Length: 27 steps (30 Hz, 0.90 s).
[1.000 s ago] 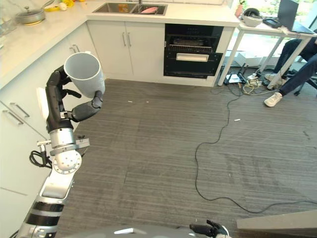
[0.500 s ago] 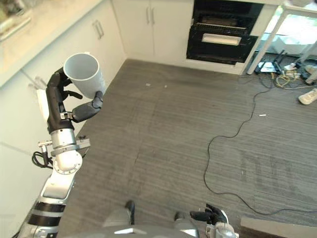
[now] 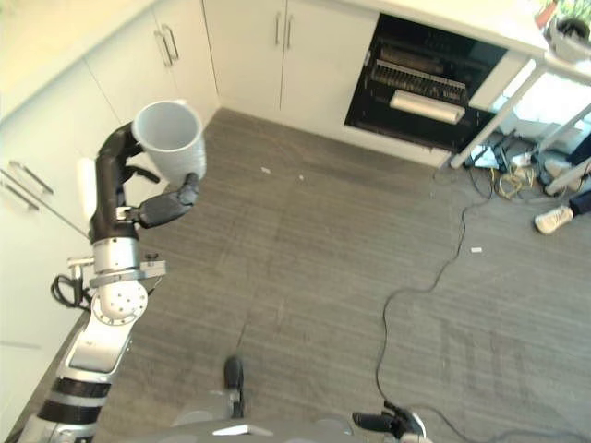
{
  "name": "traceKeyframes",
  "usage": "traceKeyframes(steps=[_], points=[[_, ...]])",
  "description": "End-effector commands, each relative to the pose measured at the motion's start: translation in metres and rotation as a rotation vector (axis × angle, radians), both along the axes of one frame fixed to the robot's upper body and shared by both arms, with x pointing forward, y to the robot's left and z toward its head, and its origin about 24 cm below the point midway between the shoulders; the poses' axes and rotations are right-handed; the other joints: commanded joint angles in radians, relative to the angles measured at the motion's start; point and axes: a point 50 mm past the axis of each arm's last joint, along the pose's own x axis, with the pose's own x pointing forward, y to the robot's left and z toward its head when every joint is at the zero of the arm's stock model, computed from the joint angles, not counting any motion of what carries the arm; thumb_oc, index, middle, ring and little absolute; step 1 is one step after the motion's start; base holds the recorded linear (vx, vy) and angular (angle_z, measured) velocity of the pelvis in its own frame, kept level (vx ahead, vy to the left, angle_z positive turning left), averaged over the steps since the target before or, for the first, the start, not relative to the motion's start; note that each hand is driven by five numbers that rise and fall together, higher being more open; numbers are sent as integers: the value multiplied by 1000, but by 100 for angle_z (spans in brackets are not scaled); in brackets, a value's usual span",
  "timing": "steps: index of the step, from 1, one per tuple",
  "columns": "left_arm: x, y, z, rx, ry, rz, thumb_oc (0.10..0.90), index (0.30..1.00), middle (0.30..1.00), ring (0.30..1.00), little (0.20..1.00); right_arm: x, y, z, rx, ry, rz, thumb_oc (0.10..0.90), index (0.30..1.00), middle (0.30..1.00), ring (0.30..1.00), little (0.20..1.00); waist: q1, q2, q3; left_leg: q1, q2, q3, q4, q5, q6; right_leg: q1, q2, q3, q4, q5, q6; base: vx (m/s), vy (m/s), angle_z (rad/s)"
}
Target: Place the dishes in the dishwasher.
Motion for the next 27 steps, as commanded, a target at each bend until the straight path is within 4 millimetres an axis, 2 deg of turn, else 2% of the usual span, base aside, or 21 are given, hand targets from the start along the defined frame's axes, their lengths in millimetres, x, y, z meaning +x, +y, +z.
traceKeyframes(steps=[1, 2, 3, 4, 6, 7, 8, 10, 14, 15, 17, 19, 20, 21, 22, 23, 24, 25, 26, 27], points=[[-18, -12, 45, 42, -285, -67, 400, 300, 300, 300, 300, 15, -21, 7, -77, -49, -37, 800, 900, 900, 900, 900, -22, 62, -55, -62, 70, -44, -27, 15, -75, 84, 98, -15, -176, 235, -54, 560, 393, 56], [-18, -13, 43, 62, -278, -69, 400, 300, 300, 300, 300, 15, -18, 7, -69, -57, -42, 800, 900, 900, 900, 900, -64, 91, -27, -1, 62, -73, -27, -34, -69, -35, 158, -28, -135, 123, -71, 430, 256, 37], [-17, -14, 42, 49, -271, -78, 400, 300, 300, 300, 300, 15, -17, 7, -67, -60, -37, 800, 900, 900, 900, 900, -86, 104, -15, 30, 64, -81, -27, -54, -74, -102, 176, -64, -181, 61, -87, 545, 281, 33], [-17, -14, 42, 43, -270, -83, 400, 300, 300, 300, 300, 16, -17, 7, -65, -62, -35, 800, 900, 900, 900, 900, -97, 113, -9, 48, 69, -83, -27, -57, -79, -138, 179, -100, -234, 46, -98, 422, 106, 14], [-15, -13, 41, 23, -255, -90, 400, 300, 300, 300, 300, 12, -16, 5, -62, -44, -32, 800, 900, 900, 900, 900, -130, 105, 3, 102, 48, -96, -27, -95, -93, -205, 188, -162, -406, 47, -102, 389, 2, 13], [-15, -13, 41, 23, -255, -90, 400, 300, 300, 300, 300, 12, -16, 5, -62, -44, -32, 800, 900, 900, 900, 900, -130, 105, 3, 102, 48, -96, -27, -95, -93, -205, 188, -162, -406, 47, -102, 340, -29, 15], [-14, -13, 39, 24, -243, -93, 400, 300, 300, 300, 300, 9, -15, 5, -62, -35, -32, 800, 900, 900, 900, 900, -147, 104, 5, 126, 42, -112, -27, -117, -98, -209, 201, -182, -495, 58, -93, 330, -25, 31], [-10, -16, 32, 17, -206, -100, 400, 300, 300, 300, 300, -5, -13, 2, -54, 8, -65, 800, 900, 900, 900, 900, -189, 100, 3, 170, 47, -137, -27, -155, -114, -220, 227, -204, -694, 118, -70, 553, -64, 68], [-8, -19, 27, 16, -179, -116, 400, 300, 300, 300, 300, -14, -11, 0, -47, 40, -66, 800, 900, 900, 900, 900, -195, 96, -9, 199, 38, -147, -27, -176, -116, -208, 225, -250, -721, 153, -75, 291, -84, 70], [-8, -22, 24, 7, -164, -122, 400, 300, 300, 300, 300, -23, -10, -1, -42, 61, -67, 800, 900, 900, 900, 900, -205, 91, -31, 229, 34, -150, -27, -203, -116, -169, 235, -232, -732, 150, -97, 403, -178, 29], [-8, -22, 23, 1, -161, -121, 400, 300, 300, 300, 300, -25, -11, -1, -42, 65, -73, 800, 900, 900, 900, 900, -204, 95, -38, 241, 38, -149, -27, -209, -120, -149, 237, -231, -742, 150, -104, 252, -111, 15], [-7, -20, 21, -12, -144, -119, 400, 300, 300, 300, 300, -24, -13, 0, -40, 62, -88, 800, 900, 900, 900, 900, -210, 105, -54, 282, 61, -138, -13, -220, -143, -108, 253, -223, -752, 141, -125, 298, -175, -4], [-8, -18, 19, -36, -132, -125, 400, 300, 300, 300, 300, -18, -16, 1, -43, 43, -80, 800, 900, 900, 900, 900, -211, 110, -58, 264, 93, -134, 130, -199, -178, -67, 270, -210, -769, 127, -145, 327, -267, -17], [-9, -17, 17, -56, -127, -129, 400, 300, 300, 300, 300, -13, -19, 2, -53, 29, -68, 800, 900, 900, 900, 900, -204, 114, -52, 227, 103, -128, 220, -166, -201, -42, 277, -209, -777, 109, -154, 192, -279, -31], [-9, -18, 20, -80, -136, -142, 400, 300, 300, 300, 300, -2, -25, 5, -69, -3, -49, 800, 900, 900, 900, 900, -192, 105, -29, 169, 103, -135, 376, -110, -228, -21, 275, -204, -779, 104, -168, 34, -157, -25], [-9, -18, 20, -80, -136, -142, 400, 300, 300, 300, 300, -2, -25, 5, -69, -3, -49, 800, 900, 900, 900, 900, -192, 105, -29, 169, 103, -135, 376, -110, -228, -21, 275, -204, -779, 104, -168, 95, -235, -22], [-9, -18, 24, -104, -155, -153, 400, 300, 300, 300, 300, 13, -32, 9, -97, -42, -10, 800, 900, 900, 900, 900, -167, 90, -8, 93, 98, -147, 523, -59, -245, 18, 268, -194, -790, 67, -185, 104, -145, -2], [-9, -18, 24, -105, -156, -153, 400, 300, 300, 300, 300, 13, -32, 10, -97, -43, -10, 800, 900, 900, 900, 900, -166, 94, -4, 87, 103, -148, 539, -68, -247, 20, 273, -194, -790, 66, -187, 204, -198, -8], [-10, -18, 24, -113, -155, -155, 400, 300, 300, 300, 300, 24, -36, 13, -112, -80, -29, 800, 900, 900, 900, 900, -155, 84, 14, 22, 131, -111, 543, -39, -237, 52, 260, -187, -790, 45, -192, 162, -47, -17], [-10, -17, 22, -116, -150, -147, 400, 300, 300, 300, 300, 24, -38, 14, -113, -91, -61, 800, 900, 900, 900, 900, -148, 81, 19, -12, 149, -92, 508, -45, -226, 66, 252, -180, -790, 38, -191, 179, -41, -43]])
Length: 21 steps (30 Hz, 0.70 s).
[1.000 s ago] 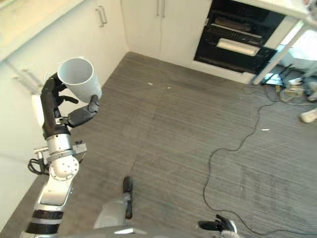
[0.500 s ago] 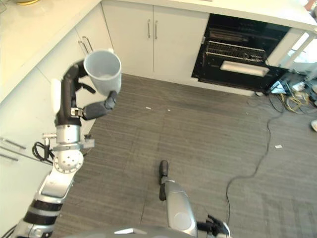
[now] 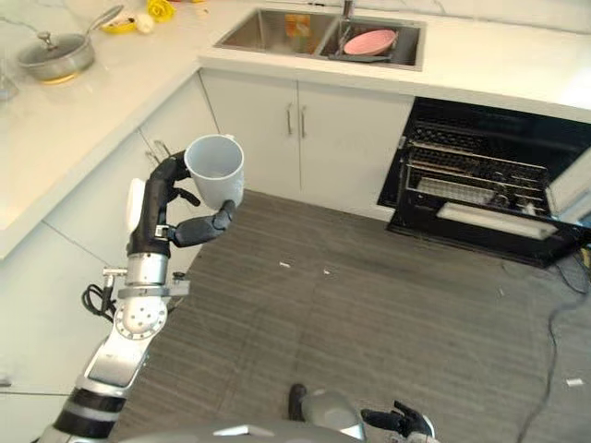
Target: Place the dishes in the dishwasher.
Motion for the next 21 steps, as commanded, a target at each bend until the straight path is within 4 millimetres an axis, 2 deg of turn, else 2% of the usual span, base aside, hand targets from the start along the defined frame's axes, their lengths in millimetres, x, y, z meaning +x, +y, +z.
traceKeyframes(steps=[1, 3, 4, 5, 6, 7, 8, 11, 13, 15, 16, 18, 21], points=[[-2, 2, 61, -41, -327, -22, 400, 300, 300, 300, 300, -6, -17, 5, -61, -16, -31, 800, 900, 900, 900, 900, -35, -8, 39, 91, 63, 62, -366, 62, 17, 176, -78, -7, -304, 110, 207, 192, 52, -45], [-4, 6, 59, -41, -323, -3, 400, 300, 300, 300, 300, -2, -20, 7, -65, -38, -61, 800, 900, 900, 900, 900, -22, -7, 36, 74, 76, 64, -504, 34, 42, 198, -89, 10, -304, 97, 221, 338, 119, -51], [-6, 8, 58, -27, -324, 13, 400, 300, 300, 300, 300, -1, -21, 7, -79, -31, -16, 800, 900, 900, 900, 900, -1, 3, 34, 56, 84, 31, -677, 45, 49, 220, -86, 36, -304, 74, 235, 460, 159, -101], [-7, 9, 58, -23, -327, 25, 400, 300, 300, 300, 300, -2, -20, 7, -88, -21, 6, 800, 900, 900, 900, 900, 10, 13, 34, 51, 91, 4, -767, 98, 43, 230, -79, 54, -304, 57, 237, 355, 127, -74], [-7, 9, 58, -23, -327, 25, 400, 300, 300, 300, 300, -2, -20, 7, -88, -21, 6, 800, 900, 900, 900, 900, 10, 13, 34, 51, 91, 4, -767, 98, 43, 230, -79, 54, -304, 57, 237, 437, 132, -63], [-5, 6, 59, -32, -334, 30, 400, 300, 300, 300, 300, -6, -18, 5, -105, 12, 51, 800, 900, 900, 900, 900, 33, 13, 36, -2, 97, -71, -885, 153, 21, 267, -79, 104, -304, 26, 242, 278, 99, -23], [-4, 6, 59, -31, -336, 29, 400, 300, 300, 300, 300, -6, -18, 5, -104, 11, 50, 800, 900, 900, 900, 900, 37, 14, 39, -6, 98, -68, -883, 163, 23, 262, -78, 107, -304, 35, 243, 425, 134, -58], [-4, 7, 60, -22, -345, 40, 400, 300, 300, 300, 300, -13, -15, 3, -97, 35, 48, 800, 900, 900, 900, 900, 47, 20, 27, -12, 98, -120, -885, 183, 6, 292, -80, 183, -304, 15, 250, 220, 175, -111], [-6, 8, 61, -23, -348, 43, 400, 300, 300, 300, 300, -18, -13, 1, -86, 50, 48, 800, 900, 900, 900, 900, 47, 20, 11, 17, 96, -158, -876, 168, 15, 297, -95, 229, -304, 13, 255, 211, 269, -111], [-6, 7, 64, -18, -359, 34, 400, 300, 300, 300, 300, -26, -12, 0, -76, 66, 41, 800, 900, 900, 900, 900, 35, 22, 6, 18, 106, -129, -878, 174, 10, 294, -111, 235, -304, 12, 267, 146, 272, -131], [0, 0, 66, -14, -362, 2, 400, 300, 300, 300, 300, -27, -14, 0, -69, 56, -1, 800, 900, 900, 900, 900, 4, 18, -5, 28, 94, -81, -884, 156, 28, 279, -153, 242, -304, 27, 298, 174, 364, -84], [-1, -1, 62, -6, -336, -29, 400, 300, 300, 300, 300, 8, 0, 3, -57, -44, -36, 800, 900, 900, 900, 900, 9, 10, -41, 50, 68, -43, -901, 130, 51, 256, -197, 257, -304, 50, 322, 249, 383, -66], [8, -13, 64, 0, -321, -100, 400, 300, 300, 300, 300, 13, 18, -1, -26, -30, -6, 800, 900, 900, 900, 900, -13, -7, -69, 79, 37, 22, -901, 91, 89, 206, -242, 300, -281, 91, 366, 163, 280, -79]])
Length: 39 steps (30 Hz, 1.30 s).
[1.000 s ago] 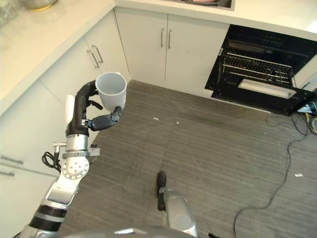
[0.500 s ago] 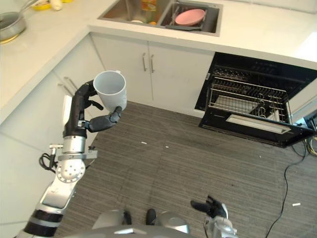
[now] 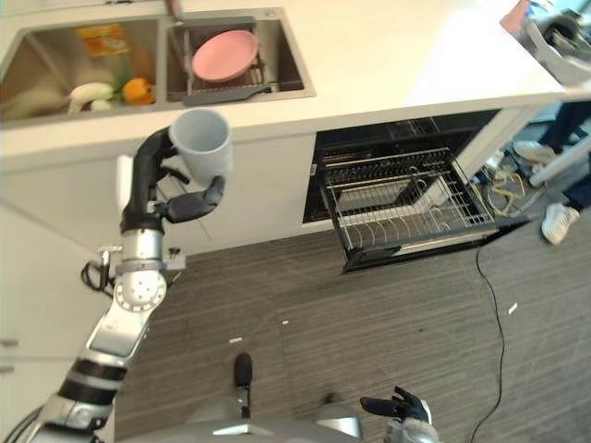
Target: Place the dishes in the dishwasher.
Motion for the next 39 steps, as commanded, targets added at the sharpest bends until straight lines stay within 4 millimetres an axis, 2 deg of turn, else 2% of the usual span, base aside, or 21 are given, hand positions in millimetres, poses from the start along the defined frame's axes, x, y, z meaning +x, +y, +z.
traceKeyframes(steps=[1, 2, 3, 5, 6, 11, 17, 20, 21, 25, 26, 27, 28, 29, 30, 31, 32, 35, 37, 38, 39], points=[[-19, -14, 45, -32, -259, -119, 400, 300, 300, 300, 300, 5, -7, 2, -54, 14, 63, 800, 900, 900, 900, 900, 11, 13, -108, -33, 124, 89, 7, -66, -145, -100, 29, 53, 13, 42, -19, 58, 170, -33], [-19, -14, 45, -32, -259, -119, 400, 300, 300, 300, 300, 5, -7, 2, -54, 14, 63, 800, 900, 900, 900, 900, 11, 13, -108, -33, 124, 89, 7, -66, -145, -100, 29, 53, 13, 42, -19, 0, 227, -83], [-17, -15, 52, 0, -283, -123, 400, 300, 300, 300, 300, 3, 4, -2, -61, 63, 168, 800, 900, 900, 900, 900, 30, 13, -97, -3, 148, 160, 7, -84, -143, -165, 29, -99, 51, 77, -22, -25, 140, -54], [-17, -15, 52, 0, -283, -123, 400, 300, 300, 300, 300, 3, 4, -2, -61, 63, 167, 800, 900, 900, 900, 900, 31, 13, -101, -2, 148, 158, 7, -94, -144, -163, 29, -99, 48, 71, -22, -36, 174, -127], [-19, -12, 54, 39, -298, -99, 400, 300, 300, 300, 300, -1, 8, -3, -68, 80, 230, 800, 900, 900, 900, 900, 68, 22, -93, 13, 164, 231, 7, -92, -142, -174, 44, -385, 117, 49, -54, -77, 206, -197], [-21, -11, 51, 25, -288, -81, 400, 300, 300, 300, 300, -10, 4, -5, -75, 110, 221, 800, 900, 900, 900, 900, 81, -2, -92, 61, 155, 345, 14, -112, -130, -138, 59, -442, 80, 45, -56, -72, 114, -128], [-22, -10, 42, 13, -250, -83, 400, 300, 300, 300, 300, 48, -27, 24, -240, -123, 213, 800, 900, 900, 900, 900, 53, 10, -115, 113, 162, 402, 18, -122, -135, -89, 85, -381, -15, 43, -64, 31, -29, -77], [-19, -9, 40, 37, -251, -57, 400, 300, 300, 300, 300, 110, -42, 77, -395, -436, 248, 800, 900, 900, 900, 900, 40, 25, -117, 139, 172, 428, 20, -118, -142, -78, 89, -365, -17, 38, -65, 17, -53, -35], [-19, -9, 41, 36, -252, -57, 400, 300, 300, 300, 300, 110, -42, 77, -397, -436, 248, 800, 900, 900, 900, 900, 42, 26, -116, 137, 173, 430, 18, -111, -142, -82, 91, -364, -17, 43, -67, 47, -46, -46], [3, -21, 51, 52, -283, -71, 400, 300, 300, 300, 300, 183, -40, 193, -567, -972, 284, 800, 900, 900, 900, 900, 10, 58, -118, 152, 189, 425, 25, -100, -157, -54, 99, -361, -17, 18, -76, 2, -65, -4], [4, -22, 52, 52, -287, -72, 400, 300, 300, 300, 300, 184, -40, 194, -568, -975, 282, 800, 900, 900, 900, 900, 11, 58, -116, 148, 191, 426, 23, -92, -157, -60, 100, -361, -17, 24, -79, 5, -76, 9], [12, -7, 71, 111, -319, -26, 400, 300, 300, 300, 300, 193, -138, 300, -734, -1114, 86, 800, 900, 900, 900, 900, -2, 44, -136, 149, 198, 431, 22, -84, -171, -54, 103, -366, -17, 20, -77, -30, -57, 9], [13, -17, 71, 75, -332, -54, 400, 300, 300, 300, 300, 193, -102, 250, -631, -1058, 203, 800, 900, 900, 900, 900, -4, 53, -126, 149, 200, 434, 23, -82, -170, -55, 106, -362, -17, 22, -79, -7, -70, 16], [11, -26, 70, 66, -332, -93, 400, 300, 300, 300, 300, 201, -94, 248, -531, -1077, 193, 800, 900, 900, 900, 900, -2, 53, -130, 146, 205, 435, 23, -76, -173, -57, 106, -364, -17, 24, -81, -20, -33, 22], [10, -14, 76, 53, -357, -33, 400, 300, 300, 300, 300, 189, -99, 282, -533, -1236, 219, 800, 900, 900, 900, 900, -25, 53, -127, 151, 203, 438, 24, -84, -175, -53, 106, -363, -17, 17, -80, 14, -12, 14], [8, -5, 81, 86, -385, 19, 400, 300, 300, 300, 300, 178, -73, 322, -513, -1465, 352, 800, 900, 900, 900, 900, -47, 64, -127, 154, 204, 448, 22, -86, -176, -56, 108, -355, -17, 17, -80, 24, 24, 7], [7, -3, 81, 109, -393, 42, 400, 300, 300, 300, 300, 166, -52, 331, -393, -1606, 348, 800, 900, 900, 900, 900, -67, 81, -131, 161, 207, 458, 20, -90, -174, -59, 110, -345, -17, 18, -79, 20, 46, -1], [14, -5, 80, 158, -382, 43, 400, 300, 300, 300, 300, 169, -27, 329, -131, -1752, 242, 800, 900, 900, 900, 900, -65, 97, -141, 168, 209, 461, 17, -96, -171, -57, 110, -340, -17, 17, -81, 10, 15, -36], [18, -14, 73, 117, -343, -8, 400, 300, 300, 300, 300, 182, 5, 316, 239, -1787, 152, 800, 900, 900, 900, 900, -49, 95, -146, 162, 211, 448, 14, -87, -170, -54, 109, -355, -17, 20, -87, -1, -31, -35], [24, -22, 64, 89, -293, -37, 400, 300, 300, 300, 300, 183, 38, 332, 378, -1857, 206, 800, 900, 900, 900, 900, -39, 92, -148, 167, 212, 441, 15, -92, -173, -46, 106, -359, -17, 15, -87, 4, -22, 25], [24, -21, 65, 90, -295, -36, 400, 300, 300, 300, 300, 182, 39, 333, 380, -1857, 206, 800, 900, 900, 900, 900, -40, 92, -150, 162, 213, 442, 13, -84, -172, -52, 108, -359, -17, 21, -90, 11, -19, 35]])
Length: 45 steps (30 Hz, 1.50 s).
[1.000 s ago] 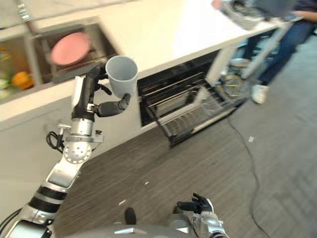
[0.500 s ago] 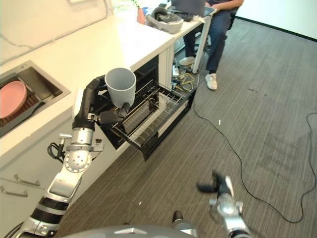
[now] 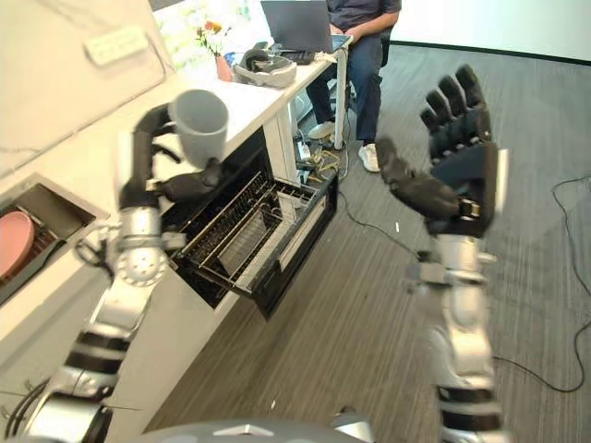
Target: Place the dishes in the dishwasher.
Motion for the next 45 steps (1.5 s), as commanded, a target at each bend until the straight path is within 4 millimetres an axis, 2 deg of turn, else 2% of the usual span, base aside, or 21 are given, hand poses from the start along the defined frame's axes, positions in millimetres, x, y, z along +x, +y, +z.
traceKeyframes(steps=[1, 2, 6, 10, 19, 28, 33, 34, 35, 38, 41, 42, 43, 44, 45], points=[[0, -7, 47, -19, -224, -62, 400, 300, 300, 300, 300, 7, 34, 27, 83, -126, 214, 800, 900, 900, 900, 900, 49, -70, -40, 3, 33, 3, 10, -30, -26, 27, -35, -36, 7, -67, 72, -8, -11, 26], [0, -7, 47, -19, -224, -62, 400, 300, 300, 300, 300, 7, 34, 27, 83, -126, 214, 800, 900, 900, 900, 900, 49, -70, -40, 3, 33, 3, 10, -30, -26, 27, -35, -36, 7, -67, 72, 15, -10, 17], [13, -22, 48, -6, -217, -60, 400, 300, 300, 300, 300, 1, 59, 37, 70, -177, 325, 800, 900, 900, 900, 900, 52, -70, -49, 0, 32, -6, 7, -29, -28, 33, -36, -46, 7, -66, 71, 12, -4, 10], [17, -27, 53, 16, -244, -45, 400, 300, 300, 300, 300, 0, 73, 33, 40, -160, 372, 800, 900, 900, 900, 900, 54, -69, -51, 3, 29, -12, 5, -33, -27, 39, -43, -55, 7, -65, 74, -3, 12, 9], [14, -34, 56, 49, -276, -59, 400, 300, 300, 300, 300, 1, 69, 25, -155, -114, 270, 800, 900, 900, 900, 900, 55, -66, -52, 8, 23, -22, 4, -38, -25, 47, -52, -61, 7, -66, 78, -2, 3, 2], [6, -63, 33, 50, -192, -178, 400, 300, 300, 300, 300, 11, 92, 24, -212, -82, 252, 800, 900, 900, 900, 900, 75, -69, -45, 10, 20, -35, 4, -40, -19, 55, -61, -70, 7, -67, 78, -17, 3, 6], [5, -78, 17, 6, -112, -222, 400, 300, 300, 300, 300, 13, 108, 22, -169, -58, 245, 800, 900, 900, 900, 900, 83, -71, -41, 7, 18, -42, 4, -39, -16, 58, -63, -79, 7, -66, 77, -28, 1, 5], [2, -95, 5, -6, -54, -275, 400, 300, 300, 300, 300, 14, 125, 27, -140, -53, 253, 800, 900, 900, 900, 900, 91, -71, -39, 5, 17, -48, 4, -37, -15, 61, -64, -84, 7, -67, 75, -30, 1, 8], [2, -95, 5, -5, -54, -275, 400, 300, 300, 300, 300, 14, 126, 27, -140, -53, 252, 800, 900, 900, 900, 900, 91, -72, -39, 5, 17, -48, 4, -37, -14, 61, -64, -85, 7, -68, 75, -34, 3, 12], [-1, -115, -8, -13, 7, -319, 400, 300, 300, 300, 300, 17, 148, 34, -136, -44, 214, 800, 900, 900, 900, 900, 100, -71, -39, 6, 16, -54, 5, -36, -13, 67, -65, -90, 7, -70, 73, -17, 1, 9], [-2, -121, -10, -18, 16, -330, 400, 300, 300, 300, 300, 18, 156, 37, -128, -45, 215, 800, 900, 900, 900, 900, 103, -72, -37, 6, 16, -57, 5, -36, -13, 67, -65, -92, 7, -71, 72, -13, -3, 3], [-4, -135, -13, -19, 31, -352, 400, 300, 300, 300, 300, 22, 176, 39, -96, -5, 220, 800, 900, 900, 900, 900, 110, -72, -36, 7, 17, -60, 6, -35, -12, 70, -65, -94, 7, -72, 70, -19, -1, 5], [-6, -144, -14, -15, 41, -373, 400, 300, 300, 300, 300, 22, 187, 39, -74, 20, 243, 800, 900, 900, 900, 900, 114, -72, -35, 8, 16, -61, 7, -34, -12, 72, -65, -95, 7, -72, 69, -19, -1, 5], [-6, -144, -14, -15, 41, -373, 400, 300, 300, 300, 300, 22, 187, 39, -74, 20, 243, 800, 900, 900, 900, 900, 114, -72, -35, 8, 16, -61, 7, -34, -12, 72, -65, -95, 7, -72, 69, 0, 0, 0], [-9, -153, -13, 3, 31, -400, 400, 300, 300, 300, 300, 24, 201, 39, -61, 55, 272, 670, 705, 705, 705, 705, 121, -72, -35, 8, 15, -64, 7, -35, -11, 75, -65, -97, 7, -73, 67, 0, 0, 0]])
